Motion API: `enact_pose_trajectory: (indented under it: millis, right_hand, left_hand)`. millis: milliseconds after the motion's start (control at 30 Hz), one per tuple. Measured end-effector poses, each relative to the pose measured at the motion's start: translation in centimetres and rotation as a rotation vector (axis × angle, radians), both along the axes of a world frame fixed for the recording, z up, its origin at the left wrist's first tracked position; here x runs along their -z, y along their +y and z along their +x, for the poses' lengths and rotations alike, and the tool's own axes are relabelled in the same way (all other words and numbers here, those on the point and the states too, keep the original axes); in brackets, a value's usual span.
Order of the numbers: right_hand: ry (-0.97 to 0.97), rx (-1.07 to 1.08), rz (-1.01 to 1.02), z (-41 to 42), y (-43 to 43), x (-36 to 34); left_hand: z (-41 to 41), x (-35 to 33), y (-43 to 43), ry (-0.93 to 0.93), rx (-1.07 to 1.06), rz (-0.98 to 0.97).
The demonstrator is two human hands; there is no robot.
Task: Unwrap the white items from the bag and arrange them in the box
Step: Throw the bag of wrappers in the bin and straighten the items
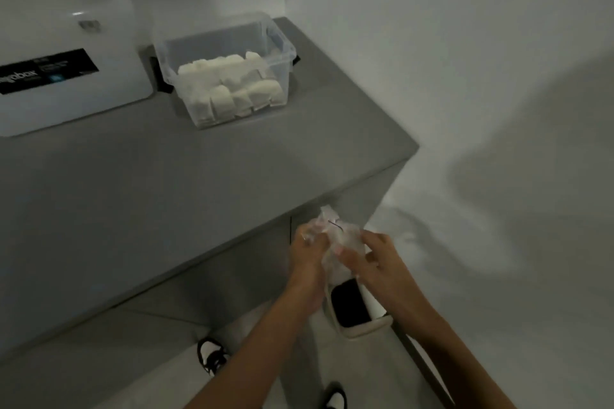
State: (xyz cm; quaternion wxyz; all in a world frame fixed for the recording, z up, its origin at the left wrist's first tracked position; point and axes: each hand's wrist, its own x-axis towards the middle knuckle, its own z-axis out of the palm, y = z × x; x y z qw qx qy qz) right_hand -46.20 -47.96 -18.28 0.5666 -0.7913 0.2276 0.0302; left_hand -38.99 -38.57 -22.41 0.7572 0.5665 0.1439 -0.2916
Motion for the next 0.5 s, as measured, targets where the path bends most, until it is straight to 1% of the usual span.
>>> enact_pose_trajectory:
  millis: [100, 133, 233, 300, 367, 400, 500]
  right_hand:
    - [0.056, -0.015, -0.044, -1.9, -2.3, 5.4]
    - [0.062, 0.001, -0.065, -2.3, -2.9, 7.3]
    - [0.087, 0.060, -0.159, -3.0, -4.6, 12.6]
    - [0.177, 0.074, -0.142, -3.5, -5.5, 16.5]
    - [0.252, 0.100, -0.147, -3.9, -6.2, 20.7]
    - [0.275, 0.103, -0.167, -4.1, -6.3, 22.5]
    - [0.335, 0.095, -0.255, -4.5, -6.7, 28.2]
  left_hand:
    - [-2.0, 5.0, -3.1, 0.136, 0.102, 0.139]
    - [-2.6, 6.3, -3.6, 0.185, 0.138, 0.116]
    - [-3.4, 10.8, -4.5, 0.412, 0.180, -0.051]
    - [-3.3, 14.3, -4.8, 0.506, 0.215, -0.063]
    - [-3.5, 18.2, -5.2, 0.557, 0.247, 0.000]
    - [-3.6, 20.4, -5.6, 0.555, 0.276, 0.067]
    - [-4.1, 26.4, -7.0, 0.436, 0.389, 0.270]
